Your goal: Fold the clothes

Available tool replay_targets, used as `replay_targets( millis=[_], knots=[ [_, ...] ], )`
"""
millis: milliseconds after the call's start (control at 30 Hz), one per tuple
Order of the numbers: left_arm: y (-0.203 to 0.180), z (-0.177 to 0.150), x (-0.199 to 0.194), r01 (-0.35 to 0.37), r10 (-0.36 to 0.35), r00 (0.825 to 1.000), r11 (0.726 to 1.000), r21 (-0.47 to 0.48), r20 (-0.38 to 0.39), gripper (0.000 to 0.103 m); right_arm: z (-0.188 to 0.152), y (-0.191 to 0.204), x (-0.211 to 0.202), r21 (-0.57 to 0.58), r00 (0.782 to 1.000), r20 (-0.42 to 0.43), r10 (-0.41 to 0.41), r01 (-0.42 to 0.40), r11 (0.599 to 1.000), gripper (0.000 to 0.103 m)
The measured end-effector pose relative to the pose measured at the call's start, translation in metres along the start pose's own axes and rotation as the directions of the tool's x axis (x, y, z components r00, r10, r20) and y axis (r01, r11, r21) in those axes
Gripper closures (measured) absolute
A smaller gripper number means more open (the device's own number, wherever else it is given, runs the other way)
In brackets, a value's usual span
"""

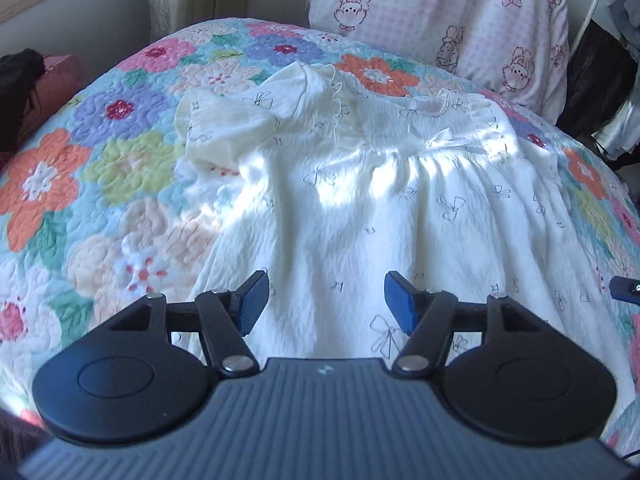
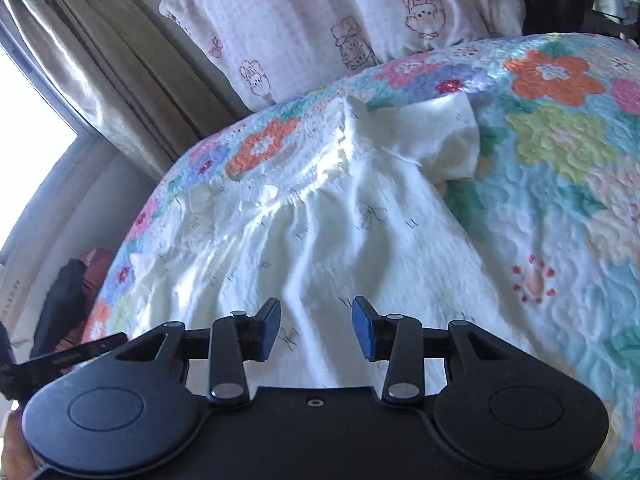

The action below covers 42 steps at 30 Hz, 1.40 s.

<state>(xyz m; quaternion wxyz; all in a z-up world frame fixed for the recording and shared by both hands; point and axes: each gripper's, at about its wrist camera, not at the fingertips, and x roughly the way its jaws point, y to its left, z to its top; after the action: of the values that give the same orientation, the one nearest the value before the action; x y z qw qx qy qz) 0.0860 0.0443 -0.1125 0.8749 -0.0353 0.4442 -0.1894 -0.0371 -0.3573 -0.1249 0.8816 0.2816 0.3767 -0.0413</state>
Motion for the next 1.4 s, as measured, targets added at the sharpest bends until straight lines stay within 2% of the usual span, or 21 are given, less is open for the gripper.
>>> replay_targets(
  millis=[67,167,267,333,367,400,433,500,567,633,667,767,900,967,1033,1067,1133,1167,1200,1267,1400],
  knots=[
    [0.019,-0.02,-0.011,0.026,-0.027,1.0,0.994,-0.102,-0.006,0.039,-0.021,-0.01,0.002,0.022,1.0,-0.015,-0.014,0.014,1.0,0.057],
    [0.045,-0.043,-0.021,-0.02,0.025,0.999,0.979,-0.204,0.021,0.039,-0.035,-0.018,-0.006,0.046,0.997,-0.023,0.068,-0.067,0.997,0.058],
    [0.06,-0.065,-0.025,-0.097,0.097,0.995,0.975,-0.198,-0.012,0.039,-0.046,-0.006,-0.014,-0.092,0.999,-0.036,0.004,-0.008,0.996,0.058],
    [0.06,-0.081,-0.029,-0.244,0.244,0.97,0.961,-0.131,-0.016,0.039,-0.056,-0.005,-0.02,-0.181,0.999,-0.05,-0.02,0.01,0.983,0.058],
    [0.057,-0.09,-0.03,-0.344,0.344,0.939,0.936,-0.076,-0.018,0.039,-0.061,-0.005,-0.022,-0.223,0.998,-0.059,-0.028,0.014,0.975,0.058],
    [0.052,-0.098,-0.028,-0.399,0.399,0.916,0.917,-0.001,-0.03,0.039,-0.065,-0.006,-0.026,-0.263,0.997,-0.069,-0.028,0.009,0.965,0.058],
    [0.049,-0.106,-0.025,-0.411,0.414,0.909,0.91,0.058,-0.043,0.039,-0.068,-0.009,-0.03,-0.305,0.997,-0.075,-0.025,0.001,0.952,0.057],
    [0.052,-0.118,-0.023,-0.396,0.401,0.913,0.915,0.076,-0.08,0.034,-0.073,-0.016,-0.04,-0.351,0.997,-0.067,-0.046,0.02,0.936,0.056],
    [0.057,-0.123,-0.024,-0.388,0.391,0.915,0.92,0.048,-0.097,0.031,-0.077,-0.029,-0.049,-0.364,0.995,-0.037,-0.095,0.075,0.928,0.054],
    [0.061,-0.129,-0.026,-0.381,0.38,0.918,0.925,0.018,-0.114,0.025,-0.081,-0.044,-0.055,-0.342,0.991,-0.013,-0.133,0.12,0.932,0.05],
    [0.06,-0.131,-0.025,-0.391,0.39,0.911,0.92,0.019,-0.135,0.018,-0.082,-0.052,-0.057,-0.32,0.989,-0.006,-0.147,0.137,0.937,0.05],
    [0.055,-0.13,-0.021,-0.389,0.396,0.907,0.918,0.077,-0.144,0.015,-0.086,-0.071,-0.051,-0.232,0.979,-0.051,-0.196,0.179,0.956,0.05],
    [0.071,-0.129,-0.018,-0.361,0.358,0.916,0.933,0.016,-0.181,0.004,-0.09,-0.079,-0.052,-0.217,0.967,-0.039,-0.252,0.238,0.947,0.047],
    [0.074,-0.131,-0.017,-0.355,0.35,0.919,0.935,0.005,-0.181,0.001,-0.092,-0.086,-0.053,-0.21,0.962,-0.031,-0.273,0.261,0.942,0.037],
    [0.072,-0.135,-0.017,-0.34,0.34,0.931,0.94,0.023,-0.132,0.001,-0.096,-0.093,-0.054,-0.208,0.953,-0.037,-0.3,0.287,0.935,0.034],
    [0.071,-0.138,-0.017,-0.327,0.329,0.939,0.944,0.034,-0.1,0.006,-0.099,-0.098,-0.053,-0.201,0.952,-0.046,-0.304,0.289,0.936,0.034],
    [0.069,-0.142,-0.022,-0.291,0.293,0.954,0.956,0.038,-0.063,0.028,-0.106,-0.108,-0.052,-0.182,0.955,-0.066,-0.289,0.274,0.945,0.034],
    [0.067,-0.144,-0.026,-0.273,0.275,0.96,0.961,0.039,-0.045,0.05,-0.11,-0.111,-0.052,-0.177,0.957,-0.068,-0.281,0.265,0.948,0.034],
    [0.063,-0.144,-0.029,-0.267,0.269,0.963,0.962,0.053,-0.035,0.067,-0.114,-0.113,-0.054,-0.177,0.96,-0.064,-0.271,0.256,0.95,0.034],
    [0.058,-0.145,-0.031,-0.257,0.259,0.966,0.963,0.077,-0.02,0.089,-0.12,-0.114,-0.058,-0.182,0.965,-0.045,-0.259,0.247,0.952,0.033],
    [0.06,-0.147,-0.034,-0.237,0.237,0.972,0.971,0.044,0.0,0.098,-0.123,-0.121,-0.066,-0.138,0.959,-0.01,-0.284,0.28,0.95,0.033]
  ],
)
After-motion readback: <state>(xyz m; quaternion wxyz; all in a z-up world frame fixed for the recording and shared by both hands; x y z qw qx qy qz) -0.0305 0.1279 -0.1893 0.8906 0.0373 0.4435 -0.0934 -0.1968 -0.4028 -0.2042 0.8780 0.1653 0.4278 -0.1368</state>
